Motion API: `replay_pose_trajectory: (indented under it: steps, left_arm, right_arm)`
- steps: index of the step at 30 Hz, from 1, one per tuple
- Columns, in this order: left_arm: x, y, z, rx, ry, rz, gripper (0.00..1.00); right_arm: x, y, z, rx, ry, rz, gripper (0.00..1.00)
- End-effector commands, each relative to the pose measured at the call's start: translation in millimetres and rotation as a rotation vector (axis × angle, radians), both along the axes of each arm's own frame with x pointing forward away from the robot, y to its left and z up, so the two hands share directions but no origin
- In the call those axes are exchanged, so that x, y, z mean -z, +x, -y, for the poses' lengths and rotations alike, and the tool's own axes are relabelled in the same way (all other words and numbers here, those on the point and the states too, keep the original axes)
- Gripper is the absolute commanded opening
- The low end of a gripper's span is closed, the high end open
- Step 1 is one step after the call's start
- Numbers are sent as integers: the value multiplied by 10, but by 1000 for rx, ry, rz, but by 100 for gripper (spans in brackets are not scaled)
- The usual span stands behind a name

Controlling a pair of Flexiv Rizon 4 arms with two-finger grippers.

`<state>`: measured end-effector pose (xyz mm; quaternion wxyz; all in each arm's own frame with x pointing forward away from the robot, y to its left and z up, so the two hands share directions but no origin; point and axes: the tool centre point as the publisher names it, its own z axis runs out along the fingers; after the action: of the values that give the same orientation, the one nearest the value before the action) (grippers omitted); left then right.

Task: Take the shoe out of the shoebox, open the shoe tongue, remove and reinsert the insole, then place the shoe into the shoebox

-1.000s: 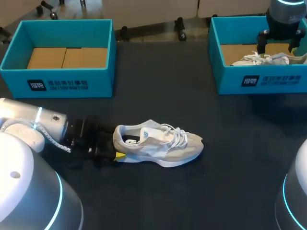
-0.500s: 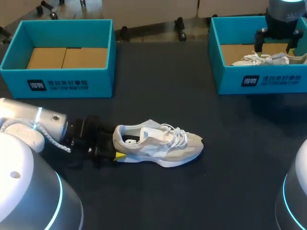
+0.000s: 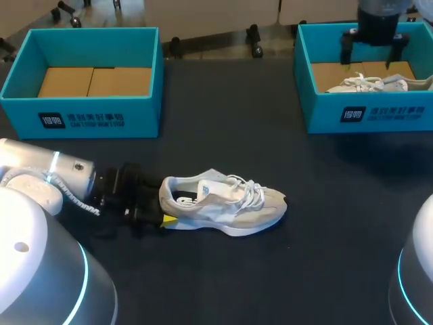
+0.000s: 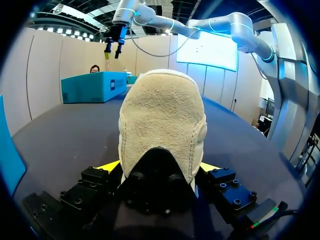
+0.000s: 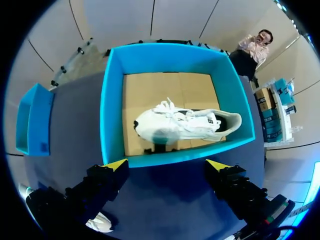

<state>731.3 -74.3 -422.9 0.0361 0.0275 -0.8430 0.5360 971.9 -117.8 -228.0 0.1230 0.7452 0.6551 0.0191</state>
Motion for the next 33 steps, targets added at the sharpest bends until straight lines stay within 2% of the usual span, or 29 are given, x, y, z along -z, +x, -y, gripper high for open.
replay_pose_trajectory:
  steps: [1, 10, 16, 33]
  left_arm:
    - [13, 17, -14, 1, 4, -2, 0]
    - [13, 17, -14, 1, 4, -2, 0]
    - [13, 17, -14, 1, 4, -2, 0]
    - [13, 17, -14, 1, 4, -2, 0]
  right_arm:
    - [-16, -39, -225, 14, -12, -4, 100]
    - [-27, -252, -827, 30, -7, -26, 100]
    - [-21, -464, -1260, 44, 8, -33, 100]
    - [96, -1066, -2100, 75, 54, -32, 100]
